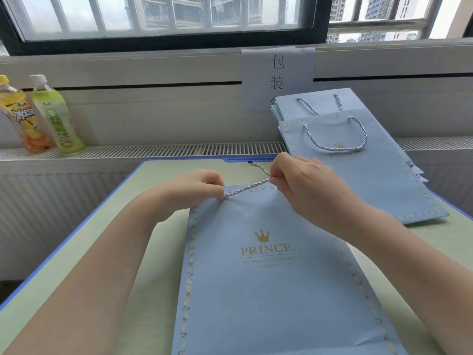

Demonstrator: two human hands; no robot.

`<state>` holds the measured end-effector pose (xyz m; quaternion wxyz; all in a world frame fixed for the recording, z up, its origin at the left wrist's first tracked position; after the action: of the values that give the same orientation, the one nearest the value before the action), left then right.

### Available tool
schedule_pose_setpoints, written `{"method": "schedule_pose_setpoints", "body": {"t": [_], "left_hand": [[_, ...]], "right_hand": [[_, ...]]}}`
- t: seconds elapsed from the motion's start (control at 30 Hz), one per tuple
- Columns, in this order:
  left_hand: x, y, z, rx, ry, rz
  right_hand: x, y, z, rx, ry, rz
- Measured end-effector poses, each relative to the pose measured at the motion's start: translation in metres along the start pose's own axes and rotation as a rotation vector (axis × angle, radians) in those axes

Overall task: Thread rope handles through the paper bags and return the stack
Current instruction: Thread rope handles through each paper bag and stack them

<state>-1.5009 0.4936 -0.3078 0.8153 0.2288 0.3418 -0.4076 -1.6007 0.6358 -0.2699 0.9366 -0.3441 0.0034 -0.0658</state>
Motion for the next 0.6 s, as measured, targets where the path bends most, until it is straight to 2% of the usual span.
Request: {"method": "schedule_pose_setpoints", "body": {"t": [0.2, 0.37, 0.47, 0.6], "left_hand": [[0.007, -0.003, 0.003, 0.028, 0.058, -0.014], [0.012, -0.003, 0.009, 0.027, 0.024, -0.004], [0.019, -0.004, 0.011, -0.013, -0.151, 0.065], [0.028, -0.008, 0.020, -0.251, -0.589, 0.191]], "right_hand": [[-0.004, -0.001, 0.020, -0.213, -0.443, -0.089], [-0.009, -0.001, 0.023, -0.272, -0.649, -0.174], [-0.022, -0.002, 0.031, -0.339, -0.670, -0.245], [-0.030, -0.002, 0.038, -0.368, -0.572, -0.237]]}}
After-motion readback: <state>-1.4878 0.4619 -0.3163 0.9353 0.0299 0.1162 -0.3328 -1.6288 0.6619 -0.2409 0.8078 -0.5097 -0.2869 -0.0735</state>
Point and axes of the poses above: each hand's wrist, its own y-axis away from the middle knuckle, its own z-axis out of the back of the hand, x = y × z, the point moved 7 cm from there along -y, towards the middle knuckle, and after that the axes turned 4 degrees about -x, right-handed, at the moved point
